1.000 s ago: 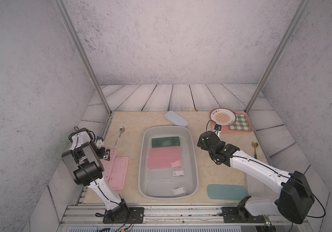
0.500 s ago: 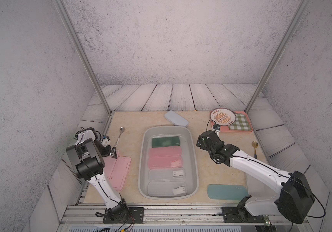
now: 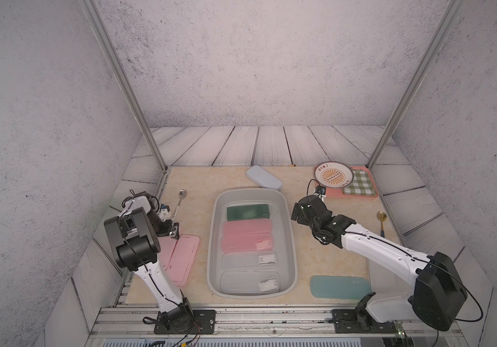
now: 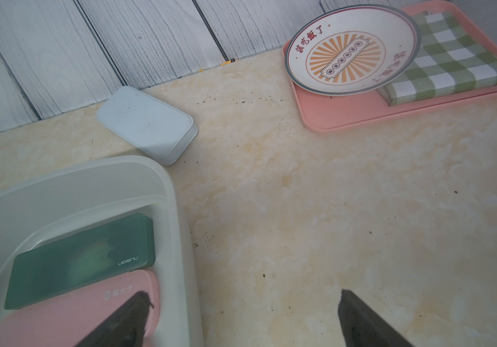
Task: Put the pencil case into the storage box
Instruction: Pick up the pencil case from the center of the board.
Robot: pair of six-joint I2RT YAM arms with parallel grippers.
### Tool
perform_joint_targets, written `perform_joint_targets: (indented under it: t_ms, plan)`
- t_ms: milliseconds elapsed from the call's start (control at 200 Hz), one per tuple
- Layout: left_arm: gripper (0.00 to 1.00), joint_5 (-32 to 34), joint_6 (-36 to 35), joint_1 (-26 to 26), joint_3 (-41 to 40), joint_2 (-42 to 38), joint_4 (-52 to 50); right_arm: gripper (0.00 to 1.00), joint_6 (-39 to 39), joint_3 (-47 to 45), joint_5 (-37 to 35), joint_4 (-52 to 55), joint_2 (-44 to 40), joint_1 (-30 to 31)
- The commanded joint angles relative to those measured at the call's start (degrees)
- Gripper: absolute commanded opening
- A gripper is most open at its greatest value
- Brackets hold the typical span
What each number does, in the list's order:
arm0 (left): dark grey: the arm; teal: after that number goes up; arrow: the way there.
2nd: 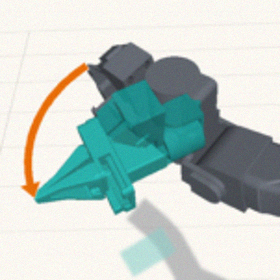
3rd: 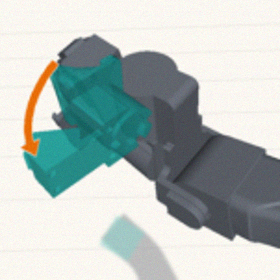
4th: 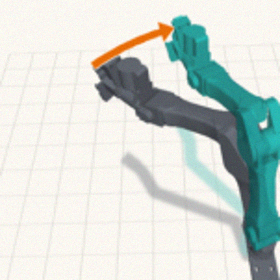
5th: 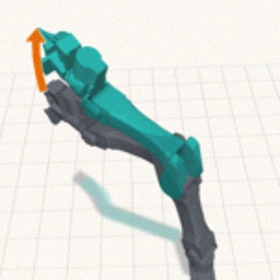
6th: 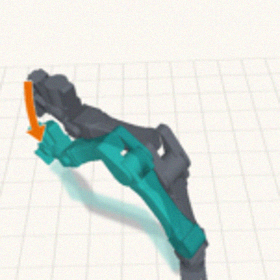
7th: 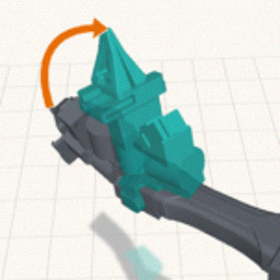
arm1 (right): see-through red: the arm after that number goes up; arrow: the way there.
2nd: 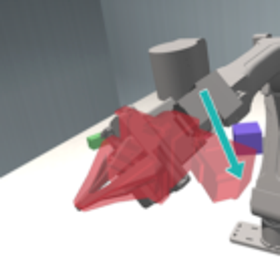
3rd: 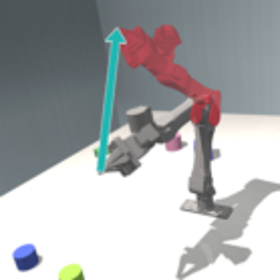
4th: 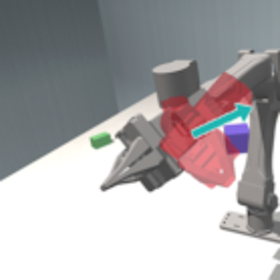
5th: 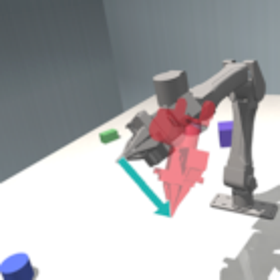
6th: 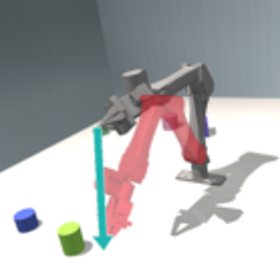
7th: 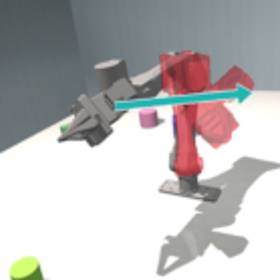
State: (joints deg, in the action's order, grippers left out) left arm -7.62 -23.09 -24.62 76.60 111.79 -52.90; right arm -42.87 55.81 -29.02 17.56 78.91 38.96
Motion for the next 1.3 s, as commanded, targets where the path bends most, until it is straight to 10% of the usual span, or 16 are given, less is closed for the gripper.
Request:
perform_joint_targets:
  t_ms: [0, 450, 575, 1291]
  plan:
    - [1.00, 2.16, -1.34, 0.55, -2.63, 3.14, 3.25, 0.99, 0.76, 1.21, 0.80, 0.01, 1.58, -0.13]
    - [1.00, 7.10, -0.76, 0.80, -5.61, 4.67, 10.95, 0.99, -0.29, 3.29, 1.27, 0.28, 3.44, -0.11]
    - [0.84, 6.42, -1.38, 1.07, -5.78, 3.02, 10.23, 0.99, -0.79, 3.43, 0.40, 0.28, 3.44, -0.06]
    - [0.77, -5.59, 2.30, 0.79, 15.04, -6.17, -14.28, 0.99, -0.37, 0.76, -1.25, -2.19, 1.51, -0.04]
